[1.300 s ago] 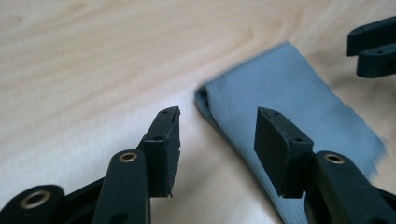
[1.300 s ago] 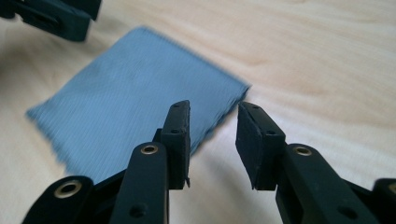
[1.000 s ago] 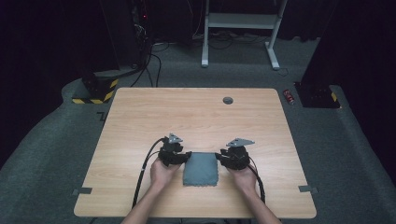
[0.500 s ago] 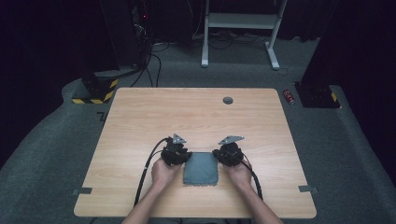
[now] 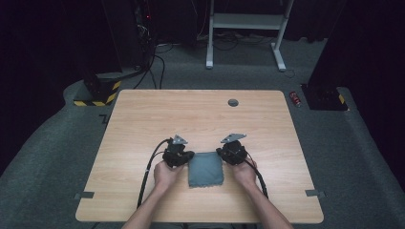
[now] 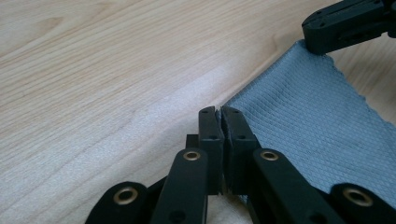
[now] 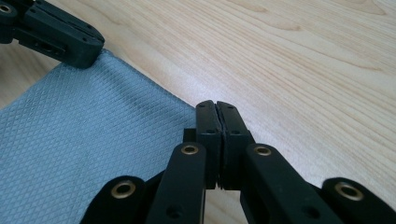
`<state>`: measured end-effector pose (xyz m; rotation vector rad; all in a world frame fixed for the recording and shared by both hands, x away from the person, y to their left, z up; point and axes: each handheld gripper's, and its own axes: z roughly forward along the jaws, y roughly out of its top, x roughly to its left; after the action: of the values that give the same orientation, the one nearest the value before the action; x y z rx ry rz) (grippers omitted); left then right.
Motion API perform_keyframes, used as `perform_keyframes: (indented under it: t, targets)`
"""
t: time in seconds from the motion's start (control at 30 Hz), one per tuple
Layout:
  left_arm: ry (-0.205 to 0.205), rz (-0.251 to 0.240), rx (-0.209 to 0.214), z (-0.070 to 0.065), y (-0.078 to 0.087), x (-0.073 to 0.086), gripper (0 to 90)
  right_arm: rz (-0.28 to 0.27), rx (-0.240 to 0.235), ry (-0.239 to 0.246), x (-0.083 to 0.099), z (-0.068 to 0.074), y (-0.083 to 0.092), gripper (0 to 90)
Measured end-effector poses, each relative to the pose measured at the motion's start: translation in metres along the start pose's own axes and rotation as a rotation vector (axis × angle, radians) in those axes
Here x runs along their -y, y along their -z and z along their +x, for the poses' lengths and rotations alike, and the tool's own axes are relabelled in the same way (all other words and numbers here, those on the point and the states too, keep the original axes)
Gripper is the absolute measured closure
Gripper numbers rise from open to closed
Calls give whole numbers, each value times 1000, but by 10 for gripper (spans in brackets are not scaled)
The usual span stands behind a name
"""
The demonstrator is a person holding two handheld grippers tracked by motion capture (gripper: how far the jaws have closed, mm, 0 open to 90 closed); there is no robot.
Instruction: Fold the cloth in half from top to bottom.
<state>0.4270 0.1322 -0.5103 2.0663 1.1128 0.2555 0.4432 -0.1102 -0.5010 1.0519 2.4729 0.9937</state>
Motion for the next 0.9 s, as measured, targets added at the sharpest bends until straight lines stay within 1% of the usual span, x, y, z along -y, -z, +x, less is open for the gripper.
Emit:
perform_keyframes:
  t: [0.07,0.17,0.2,0.23,0.27,0.33,0.37,0.47,0.5,0.53,0.57,0.63,0.67,0.7,0.73,0.8,0.83,0.87,0.9]
  targets:
    - [13,-11,-8,2,-1,0,875,4,4,-7,-3,-1,-2,887]
    - [0,2,-28,4,-3,-4,875,3,11,-6,-7,-2,-5,887]
    - [-1,0,-32,5,-3,-6,874,2,19,-10,-9,-1,-6,887]
    - [-6,-1,-37,6,-3,-9,875,0,22,-5,-9,-2,-7,887]
    - [-8,-10,-41,6,-4,-10,874,2,23,-16,-9,-3,-8,887]
    - [-7,-3,-46,7,-7,-14,874,7,21,-32,-9,-7,-11,887]
    - [0,-1,-48,7,-9,-15,874,10,22,-41,-9,-9,-13,887]
    - [-4,7,-68,10,-15,-17,874,17,38,-38,-12,-12,-16,887]
    - [5,7,-71,10,-17,-17,874,19,43,-35,-14,-13,-17,887]
    - [-9,9,-88,10,-18,-18,873,23,46,-41,-15,-13,-19,886]
    - [-15,10,-98,9,-19,-17,869,22,46,-33,-16,-14,-21,884]
    - [-28,8,-119,7,-19,-17,839,38,49,-30,-15,-14,-26,867]
    - [-31,8,-126,7,-18,-17,815,36,51,-23,-13,-14,-26,835]
    - [-28,8,-129,7,-16,-17,784,40,51,-47,-13,-14,-25,799]
    - [-32,1,-134,7,-13,-17,741,26,46,-54,-14,-15,-22,777]
    - [-29,-23,-138,5,-6,-16,683,-18,42,-67,-16,-14,-12,774]
    - [-30,-39,-133,3,-2,-15,672,-43,28,-77,-17,-13,-8,785]
    - [-28,-56,-119,0,2,-14,664,-57,9,-82,-19,-11,-5,796]
    - [-33,-71,-106,-3,5,-13,658,-62,-5,-72,-21,-8,-5,808]
